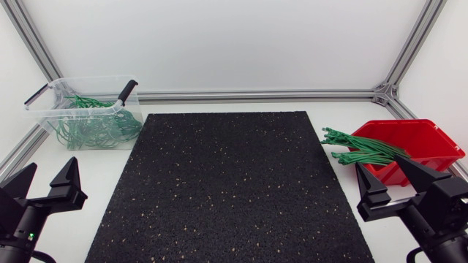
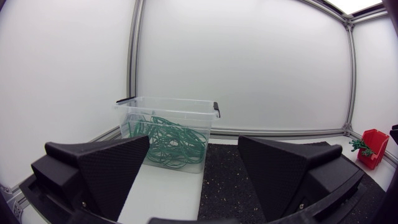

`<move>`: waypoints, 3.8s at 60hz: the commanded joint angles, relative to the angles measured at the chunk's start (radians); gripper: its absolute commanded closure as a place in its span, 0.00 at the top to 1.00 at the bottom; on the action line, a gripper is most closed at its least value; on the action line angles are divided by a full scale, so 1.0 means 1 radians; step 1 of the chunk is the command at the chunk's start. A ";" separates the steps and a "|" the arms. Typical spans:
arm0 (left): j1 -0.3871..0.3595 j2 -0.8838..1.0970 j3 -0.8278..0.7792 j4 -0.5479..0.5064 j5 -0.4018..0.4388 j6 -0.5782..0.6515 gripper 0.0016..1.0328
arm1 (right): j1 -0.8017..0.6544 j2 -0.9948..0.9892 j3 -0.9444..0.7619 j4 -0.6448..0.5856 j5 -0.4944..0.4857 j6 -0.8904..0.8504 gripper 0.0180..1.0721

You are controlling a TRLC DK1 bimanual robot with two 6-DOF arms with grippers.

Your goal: Take a green cable tie from the red box, thread the tail through the head to close it, then place it in the transparent bin on the left.

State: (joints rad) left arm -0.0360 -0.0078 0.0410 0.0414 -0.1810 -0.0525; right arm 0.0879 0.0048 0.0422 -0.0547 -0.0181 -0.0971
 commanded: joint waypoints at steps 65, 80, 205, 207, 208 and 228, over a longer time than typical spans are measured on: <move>-0.001 -0.006 -0.044 -0.008 0.005 -0.012 0.96 | -0.229 1.037 0.838 -0.548 -0.191 -0.696 0.95; -0.002 -0.006 -0.044 -0.008 0.005 -0.012 0.96 | -0.307 1.264 0.914 -0.697 -0.272 -1.017 0.95; 0.004 0.003 -0.043 -0.020 0.009 -0.012 0.96 | -0.332 1.284 0.565 -0.387 -0.131 -1.518 0.95; 0.004 0.005 -0.043 -0.020 0.009 -0.012 0.96 | -0.341 1.276 0.561 -0.401 -0.128 -1.530 0.95; 0.004 0.005 -0.043 -0.020 0.009 -0.012 0.96 | -0.344 1.273 0.558 -0.405 -0.128 -1.532 0.95; 0.004 0.006 -0.043 -0.021 0.009 -0.012 0.96 | -0.358 1.209 0.532 -0.427 -0.128 -1.566 0.95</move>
State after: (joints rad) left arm -0.0357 -0.0078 0.0410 0.0376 -0.1730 -0.0525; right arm -0.2584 1.2465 0.6018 -0.4683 -0.1516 -1.6260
